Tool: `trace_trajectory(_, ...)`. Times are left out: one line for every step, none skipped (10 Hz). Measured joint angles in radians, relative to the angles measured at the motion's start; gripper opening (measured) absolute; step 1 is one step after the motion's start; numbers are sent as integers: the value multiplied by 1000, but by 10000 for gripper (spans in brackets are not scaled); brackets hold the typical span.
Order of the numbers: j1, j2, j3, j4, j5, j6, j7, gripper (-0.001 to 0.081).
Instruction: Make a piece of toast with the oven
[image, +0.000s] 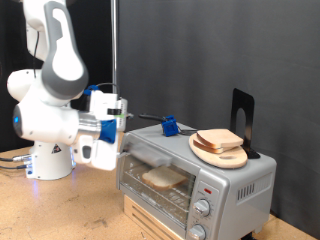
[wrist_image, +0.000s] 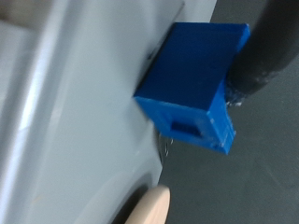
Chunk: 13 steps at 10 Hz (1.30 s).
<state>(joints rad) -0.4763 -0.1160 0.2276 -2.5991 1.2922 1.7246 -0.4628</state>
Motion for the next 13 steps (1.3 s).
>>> trace_trajectory(9, -24, 16, -11, 1, 19, 34, 806)
trace_trajectory(6, -41, 17, -19, -21, 27, 65, 806)
trace_trajectory(-10, -49, 7, -24, -60, 28, 90, 806)
trace_trajectory(-32, -51, -10, -24, -107, 28, 113, 806)
trace_trajectory(-57, -51, -31, -24, -136, 28, 120, 806)
trace_trajectory(-78, -51, -50, -21, -147, 28, 120, 806)
trace_trajectory(-94, -50, -61, -17, -154, 28, 120, 806)
trace_trajectory(-93, -49, -58, -18, -154, 25, 120, 806)
trace_trajectory(-92, -48, -55, -18, -153, 25, 119, 806)
trace_trajectory(-92, -48, -56, -17, -151, 14, 119, 806)
trace_trajectory(-92, -49, -57, -15, -149, -2, 119, 806)
trace_trajectory(-92, -52, -59, -12, -148, -19, 119, 806)
trace_trajectory(-92, -55, -62, -6, -145, -37, 120, 806)
